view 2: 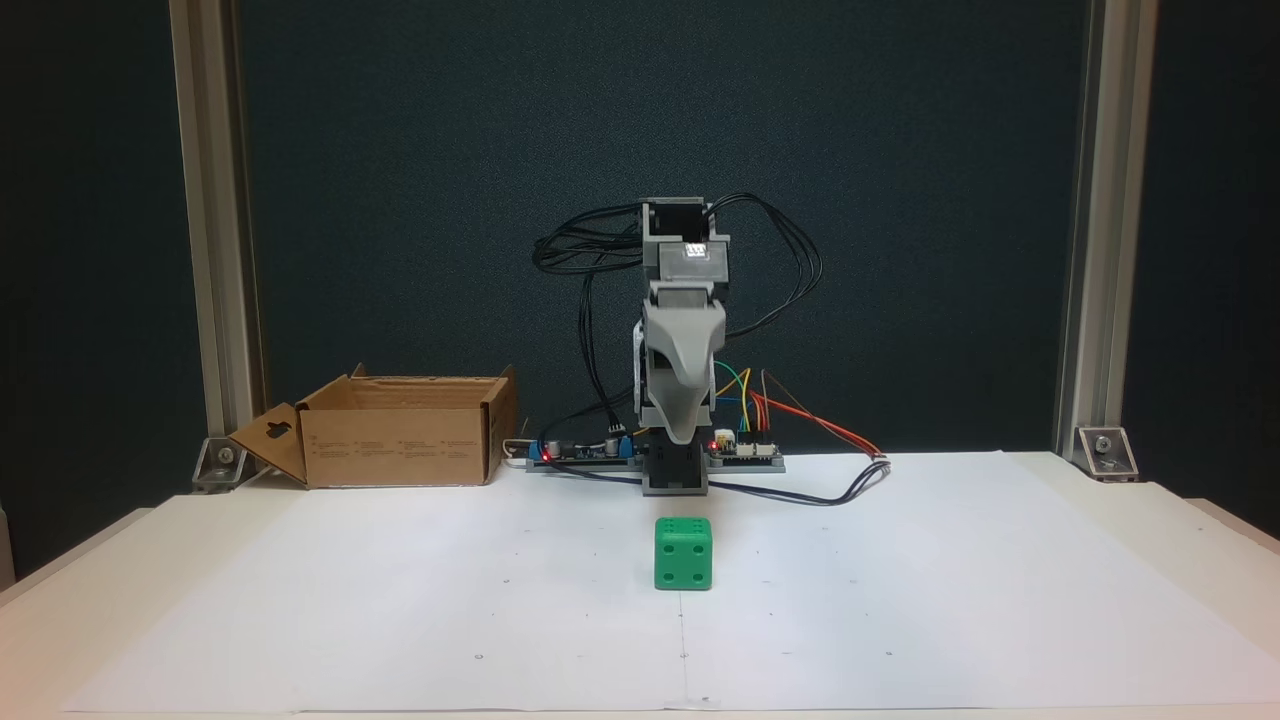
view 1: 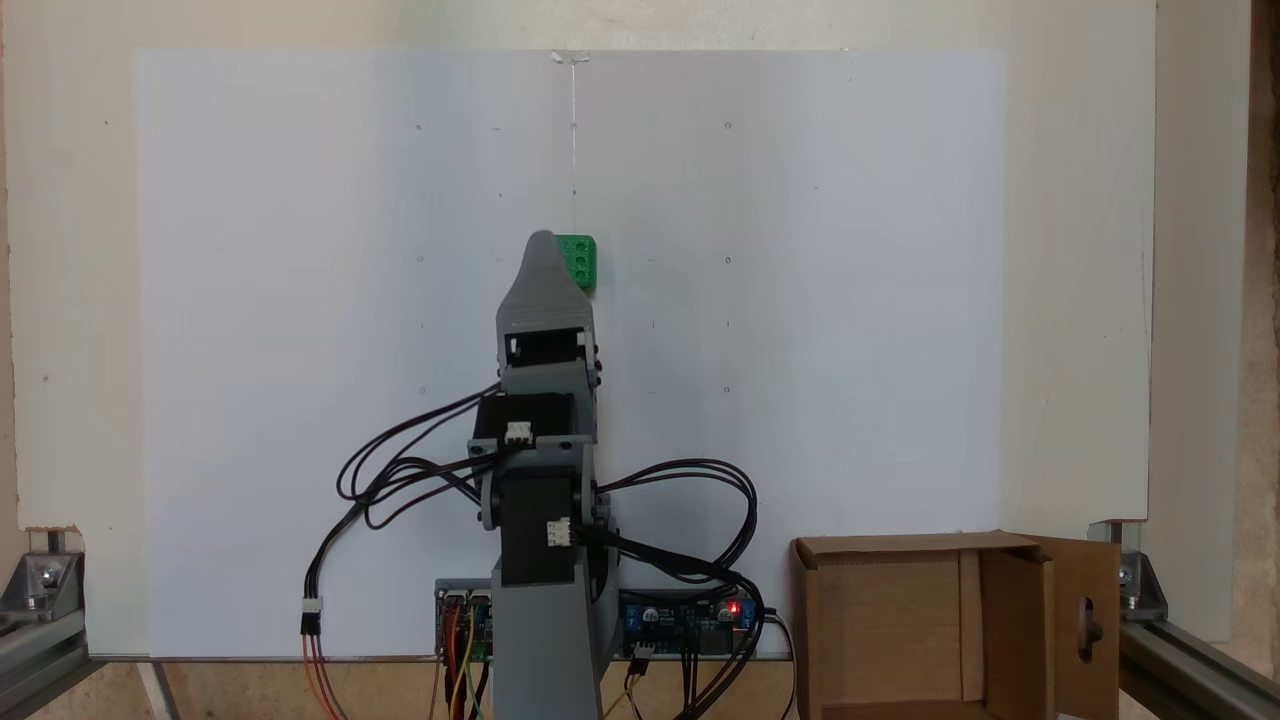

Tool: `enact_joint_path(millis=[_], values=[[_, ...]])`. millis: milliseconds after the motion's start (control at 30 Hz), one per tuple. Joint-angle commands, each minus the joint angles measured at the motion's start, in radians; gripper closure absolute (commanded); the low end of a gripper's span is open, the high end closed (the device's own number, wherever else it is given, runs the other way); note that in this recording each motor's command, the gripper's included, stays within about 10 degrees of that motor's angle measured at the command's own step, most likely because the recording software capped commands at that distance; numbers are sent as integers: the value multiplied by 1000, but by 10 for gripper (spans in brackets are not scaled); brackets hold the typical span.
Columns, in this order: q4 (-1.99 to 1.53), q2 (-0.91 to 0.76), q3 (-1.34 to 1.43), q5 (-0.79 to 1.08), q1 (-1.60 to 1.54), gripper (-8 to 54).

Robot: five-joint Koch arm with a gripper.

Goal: Grasp a green dice and put it in the bin.

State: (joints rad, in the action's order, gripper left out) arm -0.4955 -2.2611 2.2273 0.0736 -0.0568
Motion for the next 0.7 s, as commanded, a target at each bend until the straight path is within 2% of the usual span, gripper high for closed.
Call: enact_joint_path(millis=[0, 500, 667], values=[[-92, -100, -83, -44, -20, 25], [-221, 284, -331, -51, 52, 25], [-219, 357, -336, -104, 51, 24]])
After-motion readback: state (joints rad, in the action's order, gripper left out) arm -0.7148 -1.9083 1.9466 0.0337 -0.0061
